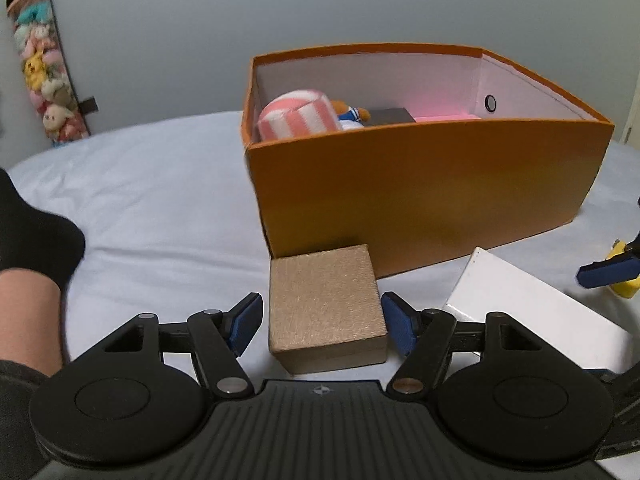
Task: Organize objects
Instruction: 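Grasp the brown cube with the left tool while the right tool grasps the white box, then carry the brown cube and white box with both tools into the shoebox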
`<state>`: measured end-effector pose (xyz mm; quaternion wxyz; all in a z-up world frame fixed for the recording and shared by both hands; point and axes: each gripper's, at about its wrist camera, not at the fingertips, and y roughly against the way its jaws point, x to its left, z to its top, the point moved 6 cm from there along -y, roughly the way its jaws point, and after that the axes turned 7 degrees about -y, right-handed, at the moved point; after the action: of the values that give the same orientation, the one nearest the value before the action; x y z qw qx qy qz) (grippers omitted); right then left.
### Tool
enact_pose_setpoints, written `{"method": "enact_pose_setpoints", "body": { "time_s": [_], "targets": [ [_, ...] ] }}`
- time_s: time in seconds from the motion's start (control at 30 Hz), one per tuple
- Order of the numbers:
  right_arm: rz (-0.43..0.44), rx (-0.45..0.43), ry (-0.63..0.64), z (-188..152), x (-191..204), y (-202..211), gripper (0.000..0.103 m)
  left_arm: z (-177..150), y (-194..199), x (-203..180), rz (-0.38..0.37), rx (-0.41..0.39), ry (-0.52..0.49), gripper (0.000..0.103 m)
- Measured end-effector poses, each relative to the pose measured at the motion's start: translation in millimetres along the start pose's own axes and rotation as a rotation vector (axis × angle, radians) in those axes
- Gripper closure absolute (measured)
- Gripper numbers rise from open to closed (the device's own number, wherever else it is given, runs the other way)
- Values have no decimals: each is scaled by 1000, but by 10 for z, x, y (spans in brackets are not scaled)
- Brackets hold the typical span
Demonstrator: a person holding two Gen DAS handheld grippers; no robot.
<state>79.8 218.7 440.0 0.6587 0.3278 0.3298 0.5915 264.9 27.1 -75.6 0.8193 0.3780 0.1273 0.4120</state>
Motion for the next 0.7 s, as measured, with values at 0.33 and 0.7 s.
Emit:
{"method": "enact_pose_setpoints", "body": {
  "time_s": [0.33,0.7],
  "targets": [
    [61,60,22,49,31,-127,40,-48,-75,42,-51,6,46,35],
    [112,67,-92,1,-117,78,41,-134,105,-3,-64,-2,40,35]
  ]
}}
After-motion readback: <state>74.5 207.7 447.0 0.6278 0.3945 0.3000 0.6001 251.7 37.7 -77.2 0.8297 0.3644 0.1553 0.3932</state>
